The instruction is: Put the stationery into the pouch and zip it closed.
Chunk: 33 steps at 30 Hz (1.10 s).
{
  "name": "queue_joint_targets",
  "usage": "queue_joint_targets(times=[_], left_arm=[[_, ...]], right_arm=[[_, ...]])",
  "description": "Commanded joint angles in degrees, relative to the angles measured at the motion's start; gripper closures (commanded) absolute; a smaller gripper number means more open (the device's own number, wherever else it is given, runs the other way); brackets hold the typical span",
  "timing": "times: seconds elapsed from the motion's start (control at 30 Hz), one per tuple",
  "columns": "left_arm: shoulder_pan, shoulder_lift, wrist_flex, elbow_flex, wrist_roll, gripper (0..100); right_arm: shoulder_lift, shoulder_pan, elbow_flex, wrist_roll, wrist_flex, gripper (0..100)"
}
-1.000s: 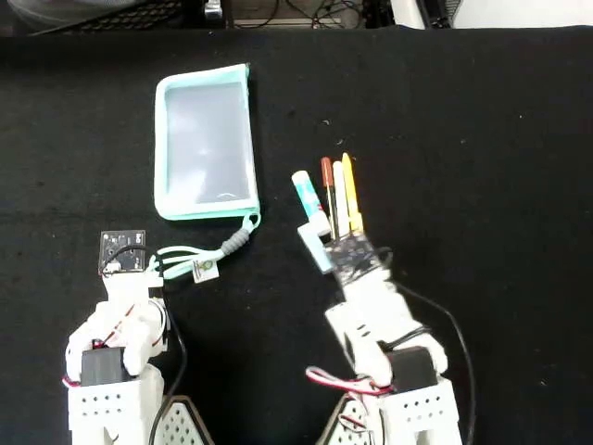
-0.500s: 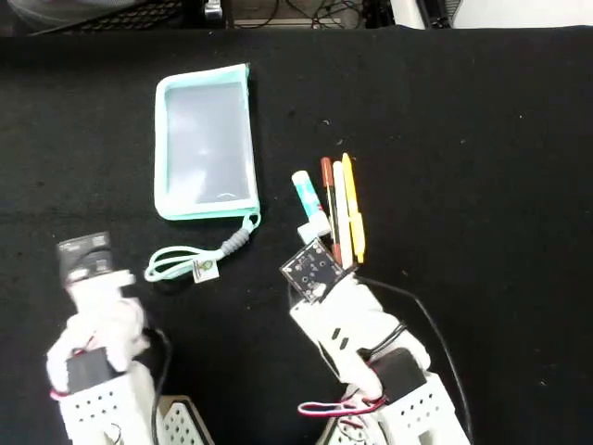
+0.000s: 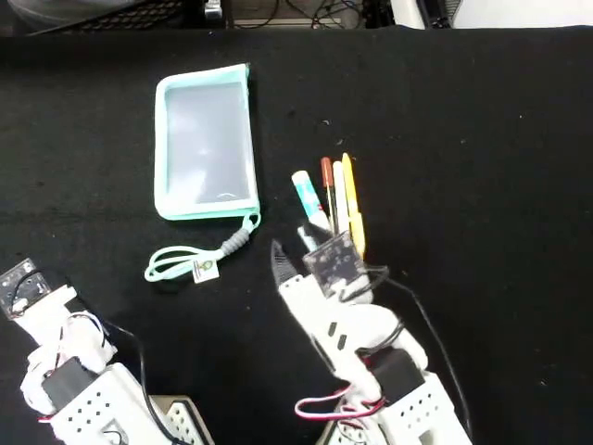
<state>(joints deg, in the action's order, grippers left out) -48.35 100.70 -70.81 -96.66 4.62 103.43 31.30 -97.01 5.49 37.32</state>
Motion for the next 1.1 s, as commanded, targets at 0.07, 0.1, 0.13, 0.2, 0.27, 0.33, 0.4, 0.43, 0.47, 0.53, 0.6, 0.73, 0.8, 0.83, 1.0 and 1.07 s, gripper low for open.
queue_joint_targets(times=[0.07, 0.1, 0.13, 0.2, 0.27, 0.33, 0.4, 0.43, 0.47, 0.53, 0.6, 0.73, 0.8, 0.83, 1.0, 1.07], left_arm=[[-0.3, 0.5, 2.1, -0.7, -0.1, 90], [-0.3, 0.5, 2.1, -0.7, -0.1, 90], [-0.3, 0.5, 2.1, -0.7, 0.0, 90], [-0.3, 0.5, 1.9, -0.7, 0.2, 90], [-0.3, 0.5, 1.9, -0.7, 0.2, 90], [-0.3, 0.5, 1.8, -0.7, 0.2, 90], [-0.3, 0.4, 1.8, -0.7, 0.2, 90], [-0.3, 0.4, 1.8, -0.7, 0.2, 90], [-0.3, 0.4, 1.8, -0.7, 0.2, 90], [-0.3, 0.4, 1.8, -0.7, 0.2, 90], [-0.3, 0.4, 1.8, -0.7, 0.2, 90], [-0.5, 0.4, 2.0, -0.7, 0.3, 90], [-0.5, 0.4, 2.0, -0.7, 0.3, 90], [-0.4, 0.4, 2.0, -0.7, 0.3, 90], [-0.4, 0.4, 1.9, -0.7, 0.4, 91], [-0.4, 0.4, 1.9, -0.7, 0.4, 91]], right_arm=[[4.1, 6.1, 0.6, 2.5, -2.9, 85.1], [4.0, 6.2, 0.6, 2.5, -3.5, 85.1], [3.8, 6.2, 0.6, 2.5, -4.3, 85.1], [2.3, 6.2, 0.7, 2.6, -6.2, 85.0], [-0.5, 6.1, 3.4, 2.5, -6.2, 85.0], [-4.4, 6.1, 10.0, 1.8, -3.1, 84.9], [-9.0, 6.1, 18.9, -1.8, 1.0, 84.5], [-11.6, 6.1, 23.3, -3.7, 2.9, 83.1], [-14.5, 6.1, 27.2, -5.3, 4.5, 80.9], [-20.9, 6.2, 32.6, -7.6, 6.2, 75.5], [-28.0, 6.2, 34.5, -9.7, 6.2, 71.6], [-43.5, 6.1, 33.2, -13.2, 3.6, 70.1], [-51.2, 6.1, 31.8, -14.5, -0.6, 69.8], [-55.0, 6.1, 31.3, -14.6, -4.0, 69.8], [-73.5, 6.1, 34.1, -14.6, -22.1, 70.1], [-81.4, 6.2, 37.3, -14.6, -25.6, 70.1]])
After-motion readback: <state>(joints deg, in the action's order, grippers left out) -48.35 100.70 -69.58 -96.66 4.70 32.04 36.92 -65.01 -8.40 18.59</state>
